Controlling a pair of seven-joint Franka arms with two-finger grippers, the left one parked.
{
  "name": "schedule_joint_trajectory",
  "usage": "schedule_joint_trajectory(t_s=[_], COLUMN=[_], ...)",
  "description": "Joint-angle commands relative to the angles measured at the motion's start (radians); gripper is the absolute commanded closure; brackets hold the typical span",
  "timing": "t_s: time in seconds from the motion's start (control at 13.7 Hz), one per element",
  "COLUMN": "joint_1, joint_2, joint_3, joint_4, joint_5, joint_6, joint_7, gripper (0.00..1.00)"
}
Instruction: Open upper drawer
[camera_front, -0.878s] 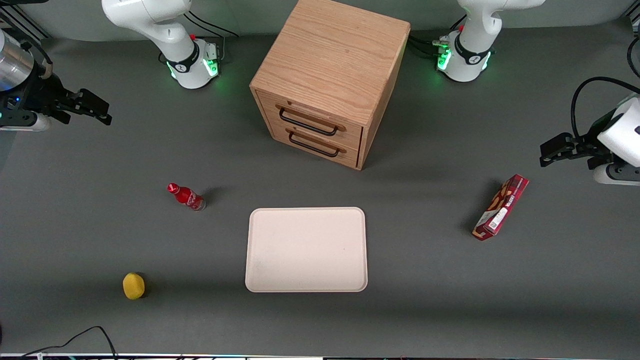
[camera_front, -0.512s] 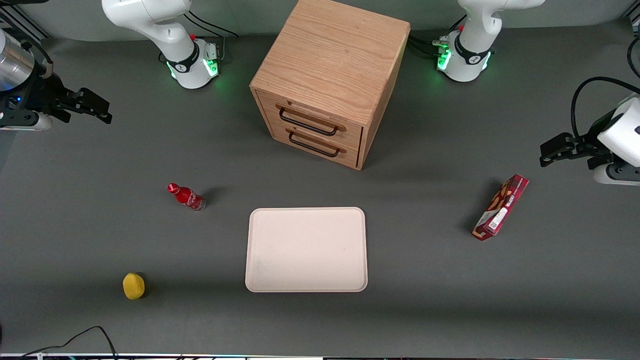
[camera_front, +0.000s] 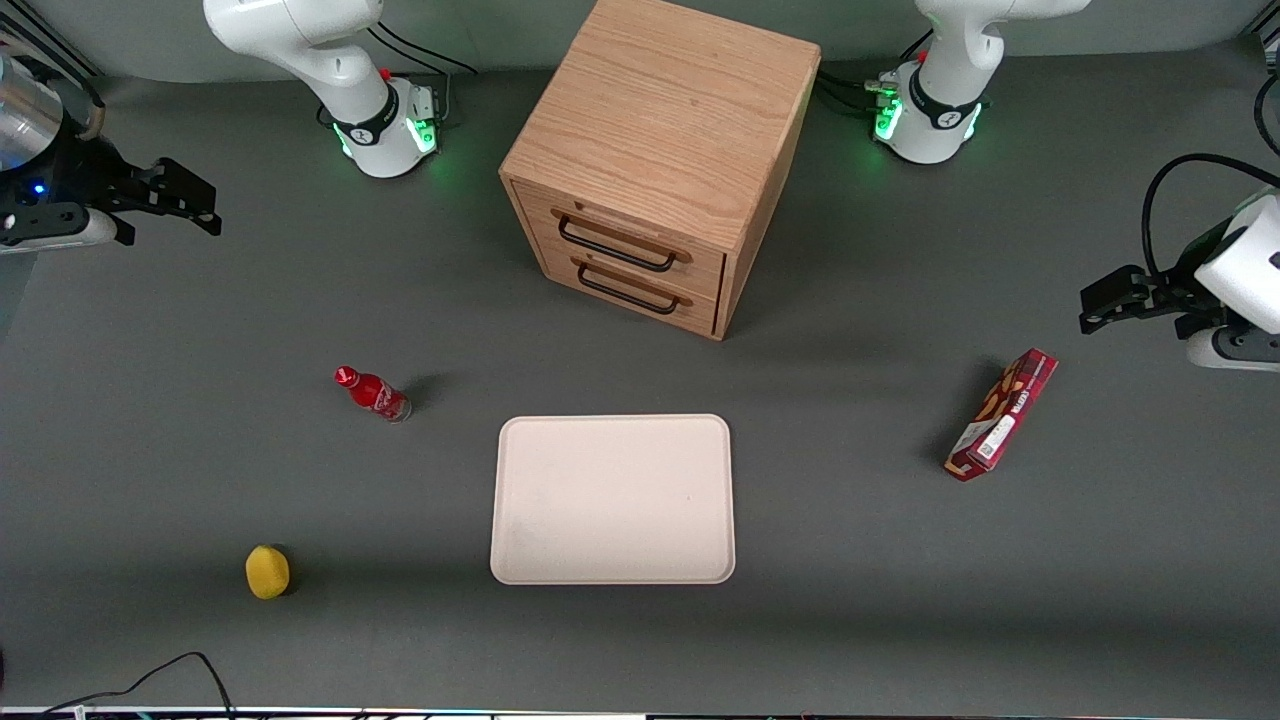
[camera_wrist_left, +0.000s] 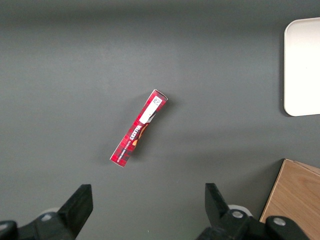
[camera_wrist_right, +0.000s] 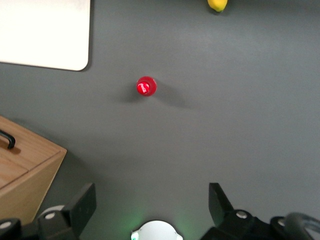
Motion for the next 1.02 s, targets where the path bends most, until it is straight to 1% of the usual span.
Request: schedule_joint_trajectory(t_s=[0.0,0.07,0.15,0.22,0.29,0.44,0.51,0.59,0.66,0.8,0.95], joint_1=[-0.012,-0.008,-0.003,0.000,0.001,0.001,0.000,0.001,0.004,0.004,0.006], joint_2=[0.041,0.055,0.073,0.092,0.115,0.173,0.222,0.269,0.321,0.404,0.473], joint_3=[0.077,0.089,0.091,0.094,0.126,0.195,0.230,0.253,0.270,0.356,0.414], joint_4=[0.070,0.093,0.110,0.125,0.136,0.168,0.197,0.220,0.239,0.266,0.265], joint_5=[0.004,0.015,0.063,0.126,0.180,0.232,0.273,0.332,0.367,0.371,0.375], joint_6=[-0.026,-0.027,-0.027,-0.029,-0.029,-0.017,-0.017,-0.014,-0.006,0.040,0.092], joint_7=[-0.135,-0.224,-0.285,-0.323,-0.358,-0.401,-0.401,-0.403,-0.404,-0.403,-0.403], gripper=[0.00,0.00,0.00,0.00,0.00,0.00,0.00,0.00,0.00,0.00,0.00])
